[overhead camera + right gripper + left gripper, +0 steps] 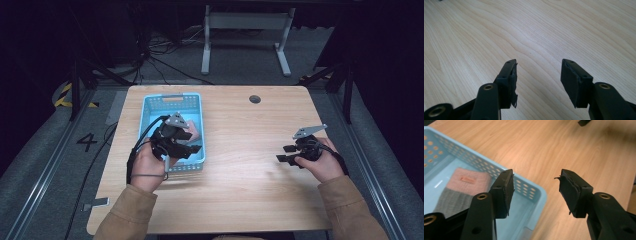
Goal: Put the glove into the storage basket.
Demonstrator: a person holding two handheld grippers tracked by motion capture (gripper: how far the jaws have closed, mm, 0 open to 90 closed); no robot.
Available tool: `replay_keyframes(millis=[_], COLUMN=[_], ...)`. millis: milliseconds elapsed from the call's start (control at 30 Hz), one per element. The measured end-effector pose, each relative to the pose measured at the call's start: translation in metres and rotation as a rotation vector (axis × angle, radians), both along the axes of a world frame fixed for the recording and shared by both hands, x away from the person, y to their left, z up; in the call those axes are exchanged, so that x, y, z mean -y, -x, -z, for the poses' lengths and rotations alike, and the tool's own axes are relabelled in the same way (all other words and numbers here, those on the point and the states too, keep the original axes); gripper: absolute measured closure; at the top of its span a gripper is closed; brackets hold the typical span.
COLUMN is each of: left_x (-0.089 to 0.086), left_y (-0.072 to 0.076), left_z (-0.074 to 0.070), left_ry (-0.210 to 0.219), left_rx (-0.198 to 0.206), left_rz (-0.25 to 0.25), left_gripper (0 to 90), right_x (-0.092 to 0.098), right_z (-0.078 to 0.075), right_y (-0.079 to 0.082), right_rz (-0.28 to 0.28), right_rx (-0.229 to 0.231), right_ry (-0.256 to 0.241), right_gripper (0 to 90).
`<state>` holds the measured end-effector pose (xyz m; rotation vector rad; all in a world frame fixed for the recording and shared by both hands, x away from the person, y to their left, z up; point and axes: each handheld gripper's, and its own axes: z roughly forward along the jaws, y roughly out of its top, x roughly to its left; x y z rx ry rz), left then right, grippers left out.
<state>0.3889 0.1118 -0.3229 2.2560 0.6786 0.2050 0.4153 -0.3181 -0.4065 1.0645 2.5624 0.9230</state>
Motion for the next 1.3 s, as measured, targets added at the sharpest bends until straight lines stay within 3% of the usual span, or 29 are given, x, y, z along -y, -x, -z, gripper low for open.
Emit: replay_keyframes(millis=[233,367,433,600,733,800,900,1033,1233,1300], left_x=[0.009,0.011,0.012,0.014,0.019,0.021,0.028,0.031,0.031,0.032], left_y=[0.020,0.030,0.031,0.036,0.041,0.043,0.048,0.048,0.045,0.043], left_z=[0.013,0.026,0.030,0.060,0.084,0.087,0.108,0.121,0.132,0.135], left_ry=[0.008,0.026,0.028,0.033,0.041,0.038,0.035,0.002,-0.008,-0.020], left_rx=[-0.012,0.012,0.004,-0.042,-0.036,-0.038,-0.057,-0.058,-0.053,-0.071], left_rz=[0.065,0.080,0.088,0.110,0.108,0.111,0.142,0.121,0.085,0.077], left_gripper=[43.9,43.0,42.3,42.5,43.8,43.7,43.5,43.4,39.6,38.9], right_x=[0.001,0.002,0.002,0.002,0.003,0.003,0.003,0.003,0.002,0.002], right_z=[0.004,0.008,0.009,0.012,0.014,0.014,0.016,0.016,0.020,0.022], right_y=[0.006,0.008,0.008,0.008,0.008,0.008,0.008,0.008,0.007,0.006], right_rz=[-0.010,-0.018,-0.021,-0.023,-0.019,-0.019,-0.020,-0.019,-0.018,-0.020], right_rx=[-0.012,-0.017,-0.019,-0.024,-0.024,-0.027,-0.025,-0.023,-0.029,-0.031], right_ry=[-0.008,-0.006,-0.006,-0.002,-0.002,-0.003,0.002,0.005,0.008,0.014], right_gripper=[47.9,47.3,47.2,46.7,46.7,46.6,46.4,46.1,45.4,45.4])
